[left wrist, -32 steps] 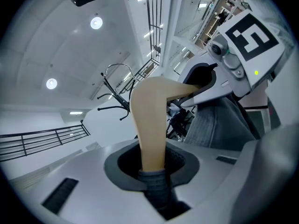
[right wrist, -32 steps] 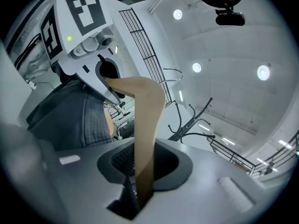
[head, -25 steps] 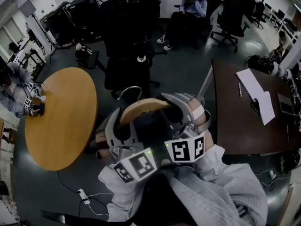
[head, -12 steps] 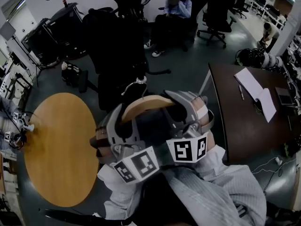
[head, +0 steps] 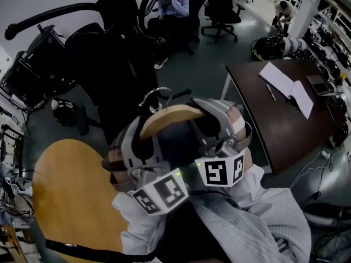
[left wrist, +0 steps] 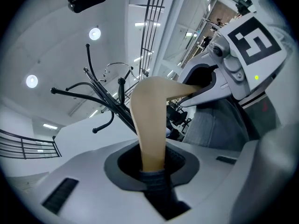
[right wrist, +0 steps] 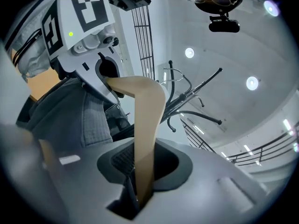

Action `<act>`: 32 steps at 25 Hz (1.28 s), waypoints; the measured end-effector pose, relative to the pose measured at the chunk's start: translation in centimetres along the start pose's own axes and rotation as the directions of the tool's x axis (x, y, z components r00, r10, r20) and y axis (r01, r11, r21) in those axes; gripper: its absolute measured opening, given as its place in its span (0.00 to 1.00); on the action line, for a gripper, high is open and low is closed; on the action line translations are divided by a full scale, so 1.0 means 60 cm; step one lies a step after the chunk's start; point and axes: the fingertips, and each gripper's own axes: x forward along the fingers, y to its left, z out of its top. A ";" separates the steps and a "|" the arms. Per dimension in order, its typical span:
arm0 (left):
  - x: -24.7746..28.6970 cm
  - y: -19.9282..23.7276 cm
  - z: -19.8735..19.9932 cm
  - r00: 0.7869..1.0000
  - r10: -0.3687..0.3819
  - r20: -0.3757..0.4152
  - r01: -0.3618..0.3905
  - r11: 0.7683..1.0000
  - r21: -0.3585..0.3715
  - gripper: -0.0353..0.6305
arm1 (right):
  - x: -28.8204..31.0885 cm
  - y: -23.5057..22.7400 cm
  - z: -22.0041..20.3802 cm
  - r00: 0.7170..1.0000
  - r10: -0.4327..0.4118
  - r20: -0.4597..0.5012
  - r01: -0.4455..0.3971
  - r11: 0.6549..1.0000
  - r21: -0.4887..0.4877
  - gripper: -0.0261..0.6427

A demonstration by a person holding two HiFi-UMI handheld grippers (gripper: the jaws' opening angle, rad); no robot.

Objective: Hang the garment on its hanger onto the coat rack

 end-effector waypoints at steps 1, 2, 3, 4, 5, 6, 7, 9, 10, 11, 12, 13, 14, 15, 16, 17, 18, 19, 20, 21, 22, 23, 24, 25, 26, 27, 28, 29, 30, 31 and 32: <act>0.008 -0.002 0.002 1.000 -0.006 0.006 0.006 1.000 -0.003 0.16 | 0.003 -0.003 -0.006 1.000 -0.004 -0.008 0.004 1.000 -0.003 0.15; 0.015 -0.005 0.004 1.000 -0.012 0.013 0.012 1.000 -0.006 0.16 | 0.006 -0.007 -0.011 1.000 -0.010 -0.014 0.010 1.000 -0.008 0.15; 0.021 -0.008 0.008 1.000 -0.015 0.020 0.015 1.000 -0.010 0.16 | 0.007 -0.011 -0.016 1.000 -0.017 -0.018 0.016 1.000 -0.014 0.15; 0.026 -0.009 0.012 1.000 -0.017 0.026 0.017 1.000 -0.013 0.16 | 0.009 -0.016 -0.021 1.000 -0.024 -0.019 0.023 1.000 -0.020 0.15; 0.032 -0.010 0.016 0.999 -0.017 0.029 0.017 1.000 -0.015 0.16 | 0.011 -0.021 -0.024 0.999 -0.029 -0.019 0.029 0.999 -0.026 0.15; 0.037 -0.010 0.020 0.999 -0.017 0.030 0.018 1.000 -0.019 0.16 | 0.014 -0.027 -0.028 0.999 -0.032 -0.018 0.032 0.999 -0.030 0.15; 0.043 -0.011 0.024 0.999 -0.017 0.029 0.018 1.000 -0.022 0.16 | 0.016 -0.033 -0.032 0.999 -0.033 -0.017 0.032 0.999 -0.034 0.15; 0.052 -0.013 0.034 1.000 -0.013 0.028 0.014 1.000 -0.028 0.16 | 0.019 -0.045 -0.039 0.999 -0.033 -0.013 0.033 0.999 -0.041 0.15; 0.056 -0.014 0.039 1.000 -0.009 0.029 0.010 1.000 -0.029 0.16 | 0.021 -0.050 -0.042 0.999 -0.035 -0.008 0.035 0.998 -0.044 0.15; 0.059 -0.013 0.043 1.000 -0.003 0.030 0.004 1.000 -0.029 0.16 | 0.023 -0.055 -0.044 0.999 -0.037 -0.003 0.037 0.998 -0.047 0.15; 0.061 -0.013 0.045 1.000 0.003 0.030 -0.002 1.000 -0.030 0.16 | 0.025 -0.058 -0.045 0.999 -0.039 0.003 0.039 0.998 -0.050 0.15; 0.063 -0.012 0.046 1.000 0.009 0.029 -0.008 0.999 -0.032 0.16 | 0.027 -0.060 -0.046 0.999 -0.040 0.009 0.040 0.998 -0.053 0.15; 0.065 -0.010 0.048 1.000 0.015 0.028 -0.014 0.999 -0.035 0.16 | 0.029 -0.063 -0.046 0.999 -0.041 0.016 0.042 0.997 -0.057 0.15; 0.068 -0.007 0.051 0.999 0.019 0.027 -0.018 0.999 -0.037 0.16 | 0.032 -0.068 -0.046 0.999 -0.043 0.024 0.044 0.997 -0.061 0.15; 0.074 -0.004 0.055 0.999 0.023 0.028 -0.022 0.999 -0.038 0.16 | 0.038 -0.074 -0.046 0.998 -0.044 0.033 0.046 0.997 -0.064 0.15; 0.081 0.001 0.060 0.999 0.027 0.030 -0.026 0.999 -0.037 0.16 | 0.044 -0.082 -0.047 0.998 -0.045 0.042 0.047 0.997 -0.067 0.15; 0.089 0.005 0.065 0.999 0.031 0.032 -0.030 0.999 -0.036 0.16 | 0.052 -0.090 -0.049 0.998 -0.045 0.049 0.048 0.996 -0.070 0.15; 0.096 0.008 0.068 0.999 0.036 0.035 -0.035 0.999 -0.035 0.16 | 0.058 -0.095 -0.050 0.997 -0.045 0.055 0.049 0.996 -0.073 0.15; 0.102 0.011 0.070 0.999 0.040 0.036 -0.039 0.999 -0.033 0.16 | 0.064 -0.099 -0.051 0.997 -0.046 0.062 0.051 0.996 -0.075 0.15; 0.106 0.013 0.071 0.998 0.044 0.035 -0.042 0.999 -0.031 0.16 | 0.069 -0.102 -0.052 0.997 -0.048 0.068 0.053 0.996 -0.077 0.15; 0.111 0.015 0.071 0.998 0.046 0.035 -0.045 0.999 -0.028 0.16 | 0.074 -0.104 -0.053 0.996 -0.050 0.075 0.055 0.996 -0.076 0.15; 0.115 0.017 0.071 0.998 0.048 0.034 -0.048 0.999 -0.025 0.16 | 0.079 -0.105 -0.054 0.996 -0.051 0.079 0.057 0.996 -0.074 0.15; 0.120 0.020 0.071 0.998 0.050 0.034 -0.050 0.999 -0.022 0.16 | 0.084 -0.106 -0.055 0.995 -0.052 0.083 0.058 0.996 -0.071 0.15; 0.126 0.023 0.070 0.998 0.052 0.032 -0.051 0.998 -0.021 0.16 | 0.090 -0.107 -0.056 0.995 -0.052 0.086 0.058 0.996 -0.068 0.15; 0.131 0.025 0.068 0.998 0.052 0.030 -0.052 0.998 -0.020 0.16 | 0.096 -0.107 -0.057 0.995 -0.049 0.088 0.055 0.996 -0.066 0.15; 0.137 0.027 0.066 0.998 0.053 0.028 -0.052 0.998 -0.020 0.16 | 0.103 -0.107 -0.058 0.995 -0.046 0.089 0.052 0.997 -0.064 0.15; 0.144 0.029 0.063 0.998 0.053 0.025 -0.052 0.998 -0.021 0.16 | 0.111 -0.107 -0.060 0.995 -0.041 0.091 0.047 0.997 -0.062 0.15; 0.152 0.031 0.060 0.998 0.053 0.021 -0.053 0.998 -0.022 0.16 | 0.119 -0.106 -0.063 0.995 -0.036 0.093 0.041 0.997 -0.061 0.15; 0.160 0.032 0.056 0.999 0.052 0.016 -0.052 0.998 -0.023 0.16 | 0.128 -0.105 -0.066 0.995 -0.029 0.095 0.035 0.998 -0.060 0.15; 0.168 0.032 0.052 0.999 0.050 0.010 -0.050 0.998 -0.024 0.16 | 0.136 -0.103 -0.070 0.995 -0.023 0.097 0.028 0.998 -0.058 0.15; 0.176 0.030 0.046 0.999 0.047 0.003 -0.047 0.999 -0.026 0.16 | 0.144 -0.099 -0.075 0.995 -0.015 0.098 0.021 0.998 -0.054 0.15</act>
